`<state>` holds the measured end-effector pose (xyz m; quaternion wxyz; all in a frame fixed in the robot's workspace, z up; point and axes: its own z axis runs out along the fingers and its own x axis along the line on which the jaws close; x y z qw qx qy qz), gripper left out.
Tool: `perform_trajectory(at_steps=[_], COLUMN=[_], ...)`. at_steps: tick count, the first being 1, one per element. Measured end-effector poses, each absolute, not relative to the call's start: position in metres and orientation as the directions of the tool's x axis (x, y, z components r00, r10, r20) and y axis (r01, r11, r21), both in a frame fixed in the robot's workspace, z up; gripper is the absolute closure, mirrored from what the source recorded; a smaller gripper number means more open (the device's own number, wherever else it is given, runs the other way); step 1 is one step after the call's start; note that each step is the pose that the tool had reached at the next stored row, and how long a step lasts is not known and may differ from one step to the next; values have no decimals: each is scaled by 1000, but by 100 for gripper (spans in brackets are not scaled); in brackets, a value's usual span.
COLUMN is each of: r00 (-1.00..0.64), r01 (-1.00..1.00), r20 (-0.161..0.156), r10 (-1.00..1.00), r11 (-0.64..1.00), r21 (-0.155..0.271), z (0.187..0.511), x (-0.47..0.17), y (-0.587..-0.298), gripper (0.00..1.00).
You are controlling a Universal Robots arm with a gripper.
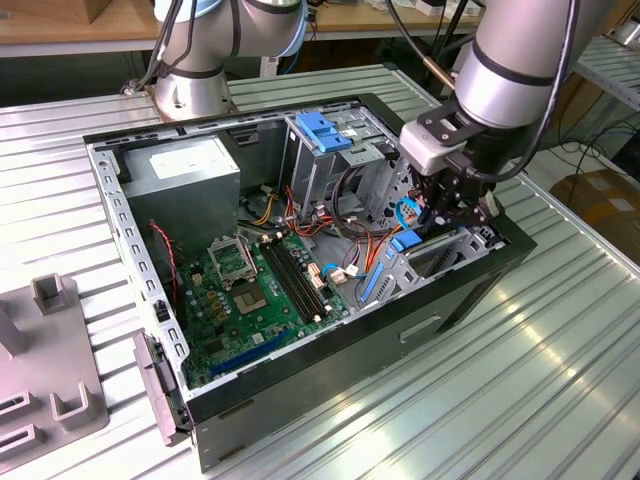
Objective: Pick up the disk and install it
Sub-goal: 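Insert the second disk wire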
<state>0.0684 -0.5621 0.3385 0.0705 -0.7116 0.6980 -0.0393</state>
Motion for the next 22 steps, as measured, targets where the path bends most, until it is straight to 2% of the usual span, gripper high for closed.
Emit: perform_trajectory(at_steps=[7, 8, 9, 15, 16, 17, 18, 19, 22], r00=[23, 23, 23, 23, 23, 23, 23, 23, 23], r01=[-988, -988, -988, -988, -988, -988, -988, -988, -988], r20=[-44, -44, -44, -44, -44, -43, -44, -44, -44], r10=[-999, -999, -999, -999, -999, -999, -999, -999, -999], r11=[-16, -16, -16, -16, -16, -16, -16, -16, -16], r21=[-155, -155, -156, -156, -156, -156, -156, -156, -156], z=[338, 338, 339, 357, 357, 357, 358, 358, 358], x=[68, 68, 68, 68, 68, 68, 68, 68, 68], y=[-563, -563, -563, -563, -563, -563, -563, -563, -563], gripper=[84, 83, 76, 76, 78, 84, 84, 90, 90])
